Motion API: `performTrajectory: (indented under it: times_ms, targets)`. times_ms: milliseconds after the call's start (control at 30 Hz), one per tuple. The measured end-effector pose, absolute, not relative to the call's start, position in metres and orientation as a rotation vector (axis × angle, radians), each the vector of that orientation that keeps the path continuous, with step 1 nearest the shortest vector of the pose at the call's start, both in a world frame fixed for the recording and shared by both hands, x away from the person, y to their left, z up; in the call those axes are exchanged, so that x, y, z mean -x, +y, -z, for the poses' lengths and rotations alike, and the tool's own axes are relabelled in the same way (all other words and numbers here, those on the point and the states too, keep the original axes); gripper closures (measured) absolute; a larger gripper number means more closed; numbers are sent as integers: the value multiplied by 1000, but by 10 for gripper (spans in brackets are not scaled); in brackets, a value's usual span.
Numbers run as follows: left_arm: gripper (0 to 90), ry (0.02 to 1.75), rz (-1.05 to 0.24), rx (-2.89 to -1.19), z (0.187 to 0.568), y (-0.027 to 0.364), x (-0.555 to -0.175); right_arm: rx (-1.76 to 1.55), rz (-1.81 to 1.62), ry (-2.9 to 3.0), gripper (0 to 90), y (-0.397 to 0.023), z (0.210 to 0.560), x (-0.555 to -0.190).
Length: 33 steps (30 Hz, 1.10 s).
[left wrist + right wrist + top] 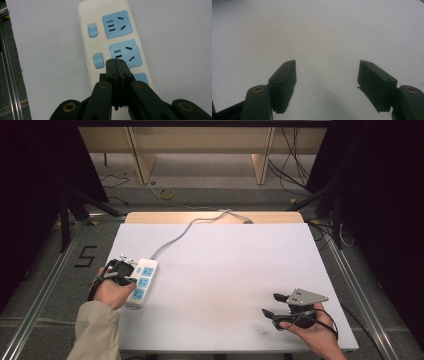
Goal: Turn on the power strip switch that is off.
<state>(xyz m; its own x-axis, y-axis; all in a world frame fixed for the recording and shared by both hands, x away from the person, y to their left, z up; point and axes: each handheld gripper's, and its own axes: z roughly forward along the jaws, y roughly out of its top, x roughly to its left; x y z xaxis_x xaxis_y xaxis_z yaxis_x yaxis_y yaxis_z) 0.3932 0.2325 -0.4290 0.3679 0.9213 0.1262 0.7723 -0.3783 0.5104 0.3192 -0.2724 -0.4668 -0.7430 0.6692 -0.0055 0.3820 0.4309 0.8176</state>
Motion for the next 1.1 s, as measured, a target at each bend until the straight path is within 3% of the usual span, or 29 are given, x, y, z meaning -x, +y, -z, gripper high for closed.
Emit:
performTrajectory:
  times_ms: [1100]
  targets:
    - [757,1168,-481,-2165,419,204,-384,-892,-1231,2366,323,-272,467,-319]
